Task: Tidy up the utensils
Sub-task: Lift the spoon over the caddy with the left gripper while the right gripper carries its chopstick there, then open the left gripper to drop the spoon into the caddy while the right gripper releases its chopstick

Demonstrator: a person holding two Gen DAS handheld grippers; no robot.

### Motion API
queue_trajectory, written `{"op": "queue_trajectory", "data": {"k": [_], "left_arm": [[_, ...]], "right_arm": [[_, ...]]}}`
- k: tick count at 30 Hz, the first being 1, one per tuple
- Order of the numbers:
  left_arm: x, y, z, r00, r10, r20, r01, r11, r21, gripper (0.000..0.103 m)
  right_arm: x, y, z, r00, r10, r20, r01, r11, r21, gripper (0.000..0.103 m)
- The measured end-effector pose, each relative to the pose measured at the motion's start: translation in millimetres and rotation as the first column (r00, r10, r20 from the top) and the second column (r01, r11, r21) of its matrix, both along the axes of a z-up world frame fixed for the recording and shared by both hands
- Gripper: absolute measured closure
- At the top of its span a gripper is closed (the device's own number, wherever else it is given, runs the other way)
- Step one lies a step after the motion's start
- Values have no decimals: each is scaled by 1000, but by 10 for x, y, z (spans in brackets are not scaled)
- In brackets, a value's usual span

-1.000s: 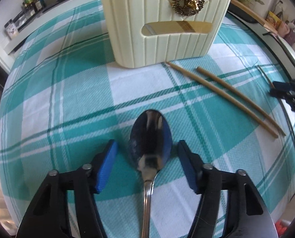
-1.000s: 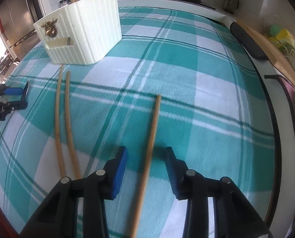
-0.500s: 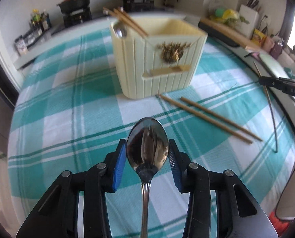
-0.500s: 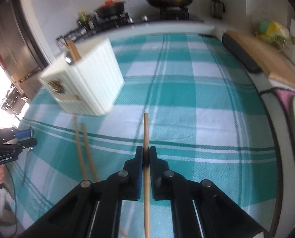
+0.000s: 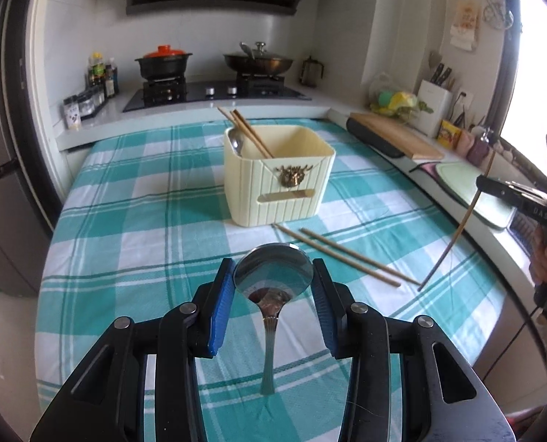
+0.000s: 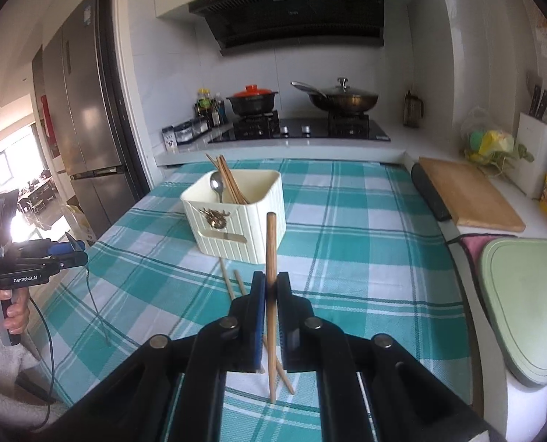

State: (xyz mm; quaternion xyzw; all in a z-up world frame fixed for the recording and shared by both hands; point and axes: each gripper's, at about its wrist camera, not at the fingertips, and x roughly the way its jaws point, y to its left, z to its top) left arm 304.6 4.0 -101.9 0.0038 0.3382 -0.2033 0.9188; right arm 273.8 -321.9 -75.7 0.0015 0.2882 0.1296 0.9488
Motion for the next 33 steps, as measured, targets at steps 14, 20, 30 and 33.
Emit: {"op": "queue_trajectory", "data": {"k": [14, 20, 30, 33], "left_arm": [[80, 98, 392, 999, 5, 36, -2, 997, -72, 61], [353, 118, 848, 995, 22, 102, -8, 991, -131, 61], [1254, 45, 1459, 955, 176, 239, -113, 960, -258, 61], [1569, -31, 1366, 948, 222, 230, -157, 950, -268, 61]], "right_arm": [[117, 296, 284, 996, 56, 76, -56, 998, 1, 97], [357, 413, 486, 989, 80, 128, -78, 997, -22, 97], [977, 640, 1128, 945, 74, 319, -80, 997, 4, 97], [1231, 753, 1150, 929, 64, 365, -69, 998, 0, 97]]}}
